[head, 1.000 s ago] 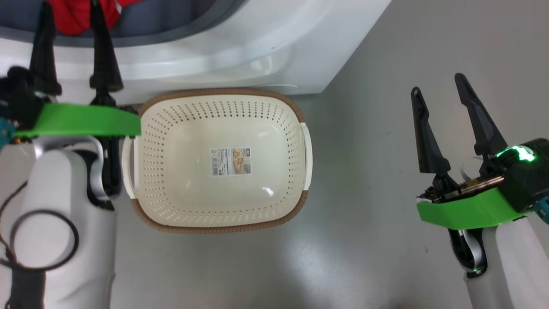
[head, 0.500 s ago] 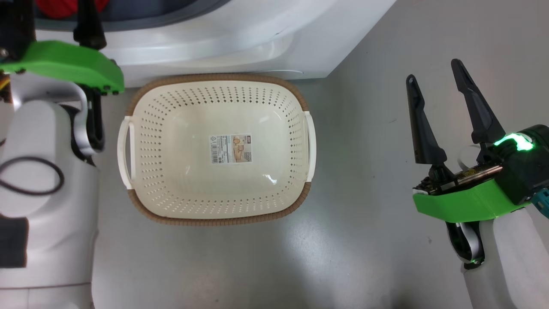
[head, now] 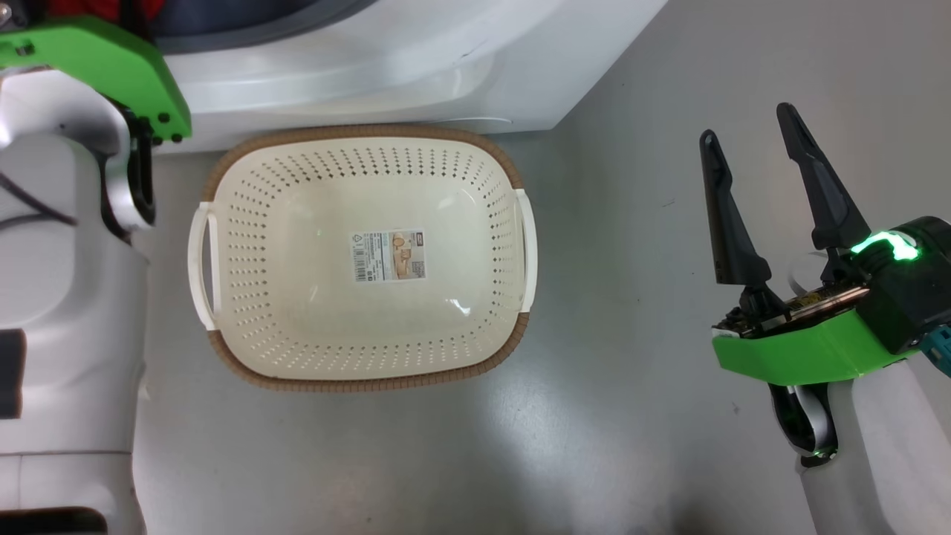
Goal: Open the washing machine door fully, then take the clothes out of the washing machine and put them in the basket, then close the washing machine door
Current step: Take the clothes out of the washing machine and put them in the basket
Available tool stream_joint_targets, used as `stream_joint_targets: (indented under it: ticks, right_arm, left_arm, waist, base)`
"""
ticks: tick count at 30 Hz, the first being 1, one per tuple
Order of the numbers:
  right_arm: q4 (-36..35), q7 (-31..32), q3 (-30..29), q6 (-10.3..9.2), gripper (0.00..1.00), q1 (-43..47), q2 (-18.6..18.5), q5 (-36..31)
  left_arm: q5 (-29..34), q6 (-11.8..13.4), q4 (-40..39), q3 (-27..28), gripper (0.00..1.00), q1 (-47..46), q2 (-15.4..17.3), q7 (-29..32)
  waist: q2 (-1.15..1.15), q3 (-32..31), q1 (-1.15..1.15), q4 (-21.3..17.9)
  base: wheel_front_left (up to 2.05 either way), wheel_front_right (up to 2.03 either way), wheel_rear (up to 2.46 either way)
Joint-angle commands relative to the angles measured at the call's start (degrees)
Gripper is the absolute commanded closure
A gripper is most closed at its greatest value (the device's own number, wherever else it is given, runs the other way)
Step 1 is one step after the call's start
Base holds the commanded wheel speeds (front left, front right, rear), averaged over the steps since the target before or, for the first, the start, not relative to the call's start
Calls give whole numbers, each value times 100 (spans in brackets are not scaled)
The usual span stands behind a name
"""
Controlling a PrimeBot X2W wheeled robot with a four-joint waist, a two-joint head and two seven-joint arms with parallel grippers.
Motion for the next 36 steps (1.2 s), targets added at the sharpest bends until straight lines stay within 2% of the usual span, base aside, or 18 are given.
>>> stream_joint_targets:
  ticks: [1,7,17,18,19,20,21,22,27,36]
  right_arm:
    - [-109,-36,134,26,0,31,5,8]
    - [-93,-36,202,26,0,-22,6,12]
    - [-107,-36,221,26,0,-38,9,85]
    - [-105,-36,219,26,0,-30,10,95]
    - [-102,-36,221,26,0,-22,10,103]
    - [-100,-36,225,26,0,-16,11,109]
    - [-99,-36,233,26,0,-15,11,116]
    - [-97,-36,240,26,0,-16,12,123]
    - [-70,-36,240,26,0,-20,14,155]
    - [-3,-36,225,26,0,22,16,150]
  left_arm:
    - [88,71,-79,65,0,-110,281,78]
    - [91,179,94,50,0,-138,368,308]
    - [-85,29,338,58,0,-103,457,440]
    - [-99,20,359,50,4,-102,447,460]
    - [-112,12,376,41,35,-98,436,483]
    - [-125,1,399,34,35,-96,435,508]
    - [-128,-22,439,20,75,-107,455,531]
    - [-134,-44,479,11,100,-118,471,541]
    - [-167,-161,579,-49,100,-122,477,372]
    - [-291,-280,418,-29,100,39,394,-530]
  waist:
    - [0,14,0,19]
    - [0,10,0,24]
    - [0,19,0,-86]
    - [0,16,0,-92]
    - [0,12,0,-96]
    - [0,11,0,-102]
    - [0,16,0,-111]
    - [0,18,0,-119]
    - [0,-9,0,-125]
    - [0,-162,0,-102]
  base:
    - [0,0,0]
    - [0,0,0]
    - [0,0,0]
    - [0,0,0]
    - [0,0,0]
    - [0,0,0]
    - [0,0,0]
    - [0,0,0]
    - [0,0,0]
    - [0,0,0]
